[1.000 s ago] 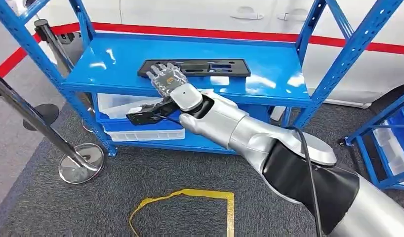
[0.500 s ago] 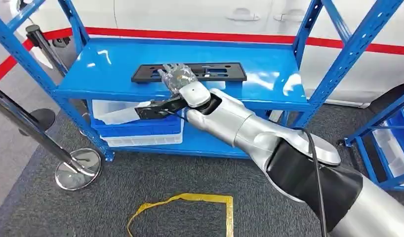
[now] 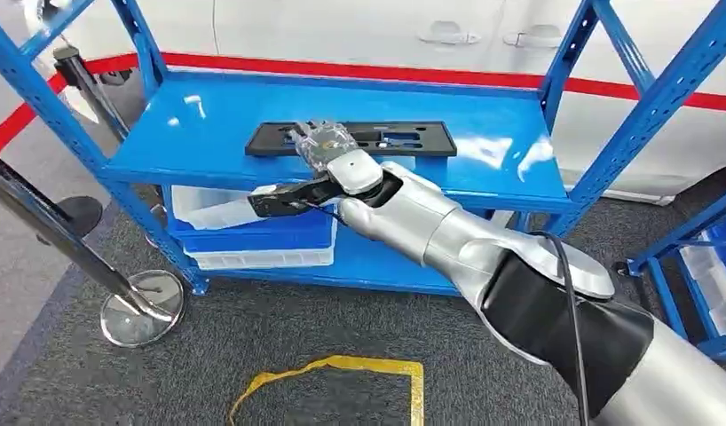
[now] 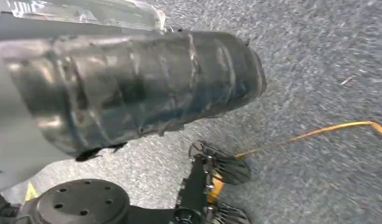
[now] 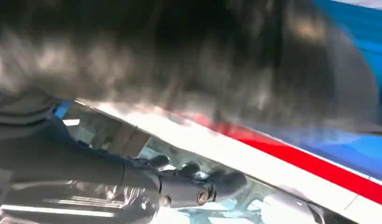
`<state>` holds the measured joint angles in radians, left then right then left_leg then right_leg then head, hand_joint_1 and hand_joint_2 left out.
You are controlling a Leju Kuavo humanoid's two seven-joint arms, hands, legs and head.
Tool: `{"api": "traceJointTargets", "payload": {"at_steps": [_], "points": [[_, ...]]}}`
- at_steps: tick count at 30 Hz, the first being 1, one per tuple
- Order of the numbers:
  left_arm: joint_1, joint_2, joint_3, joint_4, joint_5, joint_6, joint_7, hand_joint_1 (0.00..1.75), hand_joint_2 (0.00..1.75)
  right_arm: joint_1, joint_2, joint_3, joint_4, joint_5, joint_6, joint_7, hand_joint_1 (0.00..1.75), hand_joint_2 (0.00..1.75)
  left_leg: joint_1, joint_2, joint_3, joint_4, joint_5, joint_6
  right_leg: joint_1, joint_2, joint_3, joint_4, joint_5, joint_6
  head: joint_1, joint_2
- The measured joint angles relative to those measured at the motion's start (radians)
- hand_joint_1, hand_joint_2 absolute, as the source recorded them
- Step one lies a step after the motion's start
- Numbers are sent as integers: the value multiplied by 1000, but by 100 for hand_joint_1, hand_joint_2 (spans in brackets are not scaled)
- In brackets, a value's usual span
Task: Take the parts from the cabinet and place them on the table.
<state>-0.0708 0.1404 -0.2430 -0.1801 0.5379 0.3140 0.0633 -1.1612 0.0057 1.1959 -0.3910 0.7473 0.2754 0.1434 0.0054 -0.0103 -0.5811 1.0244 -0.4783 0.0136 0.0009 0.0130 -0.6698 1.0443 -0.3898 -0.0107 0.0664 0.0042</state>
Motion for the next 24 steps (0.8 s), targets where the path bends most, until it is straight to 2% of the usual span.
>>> {"api": "traceJointTargets", "payload": {"at_steps": [1, 2, 3, 4, 5, 7, 8, 9, 10, 11, 12, 13, 14, 17, 18, 19, 20, 22, 23, 24], "points": [[2, 0, -1, 0, 1, 0, 0, 0, 0, 2, -3, 0, 0, -1, 0, 0, 0, 175, 1, 0, 1, -4, -1, -2, 2, 1, 0, 1, -2, -3, 2, 0], [2, 0, -1, 0, 2, 0, 1, 0, 0, 3, -8, 0, 0, -1, 0, 0, 0, 175, 1, 1, 6, -6, -4, -9, 1, 2, 2, -4, -3, -9, 2, 0], [2, 0, -1, 0, 3, 0, 1, 0, 0, 3, -9, 0, 0, -1, -2, 1, 0, 175, 2, 1, 6, -7, -12, -14, -6, 2, 11, -11, -3, -14, 2, 0], [3, 0, -2, 0, 3, 0, 1, 0, 0, 3, -11, 0, 0, -1, -4, 2, 0, 175, 4, 3, 0, 18, -27, -17, -6, 1, 18, -16, -6, -19, 2, 0], [1, 0, -2, 0, 4, 0, 1, 0, 0, 3, -12, 0, 0, 0, -8, 4, 0, 175, 4, 5, -29, 77, -53, -21, -6, 2, 22, -16, -8, -24, -3, 0], [0, 0, -2, 0, 6, 0, 0, 0, 0, 13, -14, 0, 0, 0, -10, 10, 0, 175, 4, 5, -118, 235, -105, -28, -4, 2, 28, -16, -15, -30, -2, 0], [2, 0, -3, 0, 7, 0, 0, 0, 0, 21, -15, 0, 0, 0, -10, 11, 0, 175, 5, 5, -157, 291, -112, -30, -3, 2, 31, -15, -19, -31, -2, 0], [4, 0, -5, 0, 8, 0, 0, 0, 0, 29, -17, 0, 0, 0, -10, 12, 0, 175, 5, 5, -174, 299, -94, -30, -2, 2, 36, -15, -22, -31, -2, 0], [5, 0, -6, 0, 9, 1, 0, 0, 0, 34, -18, 0, 0, 0, -11, 12, 0, 175, 5, 5, -165, 256, -50, -29, -1, 3, 43, -15, -27, -31, -2, 0], [5, 0, -7, 0, 9, 1, 0, 0, 0, 35, -19, 0, 0, 0, -11, 12, 0, 175, 5, 5, -140, 189, -2, -26, -1, 3, 50, -14, -32, -30, -2, 0], [4, 2, -7, 0, 10, 1, 0, 0, 0, 34, -19, 0, 0, 0, -13, 12, 0, 175, 4, 5, -97, 84, 59, -20, 0, 3, 60, -14, -38, -28, -2, 0], [4, 5, -8, 0, 11, 2, 0, 0, 0, 34, -20, 0, 0, 0, -14, 13, 0, 175, 2, 6, -72, 14, 79, -12, -1, 3, 64, -16, -42, -25, -2, 0], [3, 6, -8, 0, 13, 2, 0, 0, 0, 33, -21, 0, 0, 0, -16, 12, 0, 175, -7, 5, -55, -1, 67, -9, 5, 5, 62, -15, -44, -20, -2, 0], [2, 8, -9, 0, 14, 4, 2, 0, 0, 38, -25, 0, 0, 0, -16, 13, 0, 175, -8, 5, -51, -13, 57, 3, 3, 4, 63, -22, -45, -6, -2, 0], [3, 7, -9, 0, 14, 4, 2, 0, 0, 39, -26, 0, 0, 0, -17, 12, 0, 175, 3, 6, -41, -27, 63, 11, 11, 3, 65, -10, -52, -1, 0, 0], [3, 7, -9, 0, 14, 4, 2, 0, 0, 39, -27, 0, 0, 1, -17, 13, 0, 175, 2, 7, -33, -32, 63, 13, 7, -4, 48, 19, -61, 4, 1, 0], [2, 7, -9, 0, 14, 4, 2, 0, 0, 37, -29, 0, 0, 1, -17, 13, 0, 175, 3, 8, -26, -33, 59, 21, 7, -3, 25, 73, -87, 9, 3, 0], [1, 7, -9, 0, 14, 3, 2, 0, 0, 41, -31, 0, 0, 1, -17, 13, 0, 175, 3, 8, -20, -32, 51, 29, 2, -3, -61, 229, -153, 15, 3, 0], [1, 7, -9, 0, 14, 3, 3, 0, 0, 45, -32, 0, 0, 1, -16, 13, 0, 175, 4, 8, -17, -30, 46, 29, -2, -4, -100, 288, -167, 18, 5, 0], [1, 7, -9, 0, 14, 3, 4, 0, 0, 48, -32, 0, 0, 1, -16, 13, 0, 175, 4, 7, -14, -29, 42, 28, -6, -4, -117, 301, -157, 21, 4, 0]]}}
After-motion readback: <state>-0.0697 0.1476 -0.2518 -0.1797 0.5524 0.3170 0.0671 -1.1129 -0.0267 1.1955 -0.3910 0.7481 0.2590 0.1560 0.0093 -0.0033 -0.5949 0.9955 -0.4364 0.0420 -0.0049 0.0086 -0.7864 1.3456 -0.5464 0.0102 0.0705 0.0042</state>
